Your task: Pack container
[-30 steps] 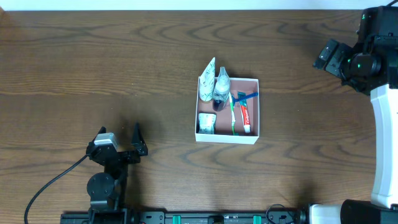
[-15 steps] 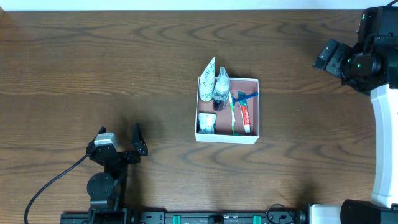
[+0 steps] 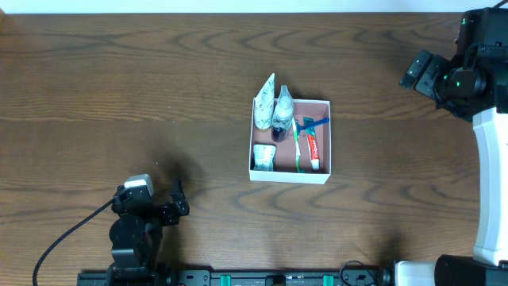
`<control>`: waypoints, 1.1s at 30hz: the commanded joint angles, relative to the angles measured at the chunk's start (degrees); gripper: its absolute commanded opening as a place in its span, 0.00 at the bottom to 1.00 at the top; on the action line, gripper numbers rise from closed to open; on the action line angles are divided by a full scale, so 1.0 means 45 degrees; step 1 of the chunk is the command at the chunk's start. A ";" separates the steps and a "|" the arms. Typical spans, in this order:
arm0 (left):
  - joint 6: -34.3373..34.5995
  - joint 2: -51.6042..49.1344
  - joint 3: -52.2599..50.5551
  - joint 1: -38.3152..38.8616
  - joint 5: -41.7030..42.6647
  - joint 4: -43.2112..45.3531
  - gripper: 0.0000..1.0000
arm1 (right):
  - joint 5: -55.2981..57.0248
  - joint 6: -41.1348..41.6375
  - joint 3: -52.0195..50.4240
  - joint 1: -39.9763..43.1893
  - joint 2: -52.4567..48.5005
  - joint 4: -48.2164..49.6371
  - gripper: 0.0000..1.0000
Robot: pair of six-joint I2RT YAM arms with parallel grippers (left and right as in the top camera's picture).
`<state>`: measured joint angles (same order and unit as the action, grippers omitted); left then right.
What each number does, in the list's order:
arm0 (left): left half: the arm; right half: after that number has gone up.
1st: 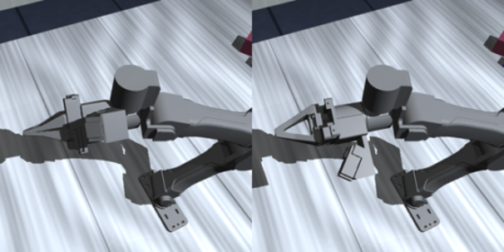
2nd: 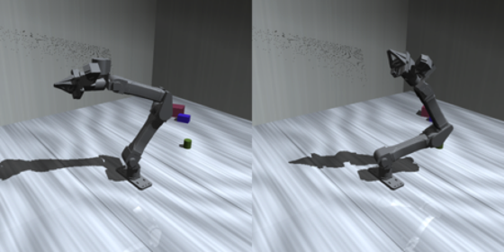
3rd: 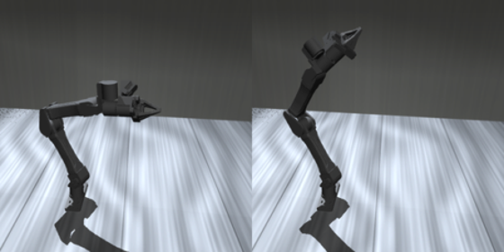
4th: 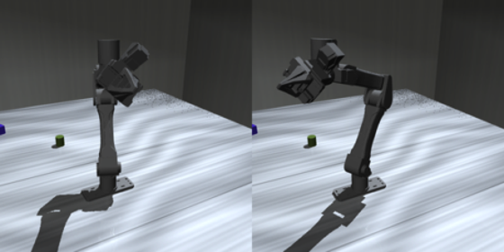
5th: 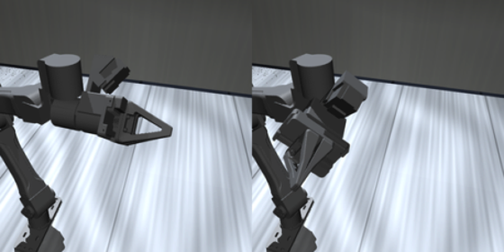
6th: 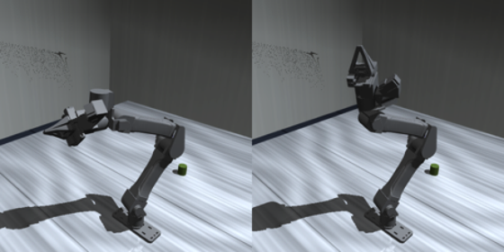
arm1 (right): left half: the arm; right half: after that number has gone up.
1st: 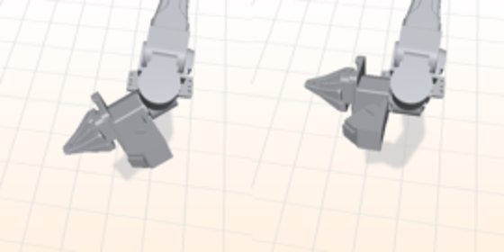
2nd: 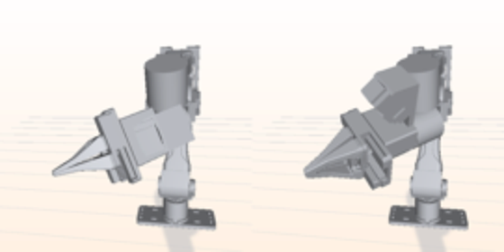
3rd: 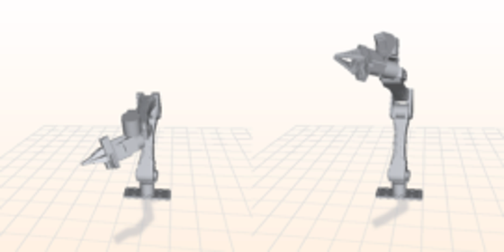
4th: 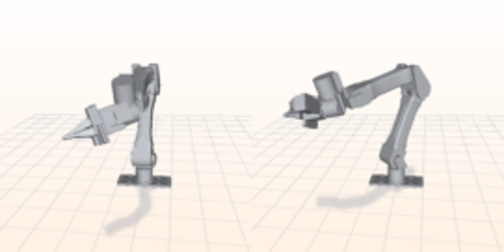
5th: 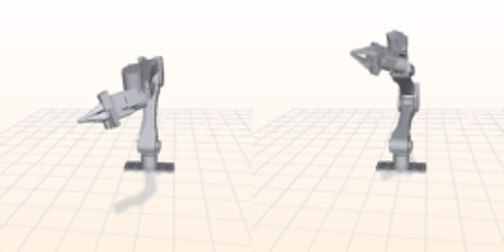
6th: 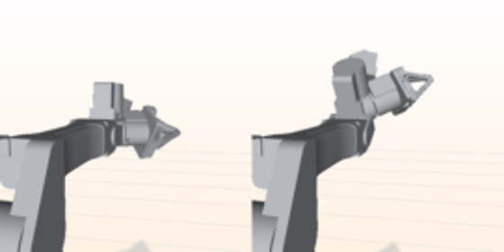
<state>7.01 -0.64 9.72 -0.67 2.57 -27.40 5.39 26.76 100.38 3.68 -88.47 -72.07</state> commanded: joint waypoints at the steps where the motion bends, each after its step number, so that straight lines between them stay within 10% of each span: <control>1: -0.0219 -0.0015 0.0287 -0.0063 -0.0131 -0.0204 0.98 | 0.0087 0.0136 0.0068 0.0000 -0.0010 0.0000 0.99; 33: -0.0529 0.0039 -0.0408 -0.0063 -0.0359 -0.0243 0.98 | 0.0087 0.0141 0.0068 0.0000 -0.0010 0.0005 0.99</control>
<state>6.92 -0.64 9.15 -0.64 2.55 -28.14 5.39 26.76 100.38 3.68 -88.47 -72.07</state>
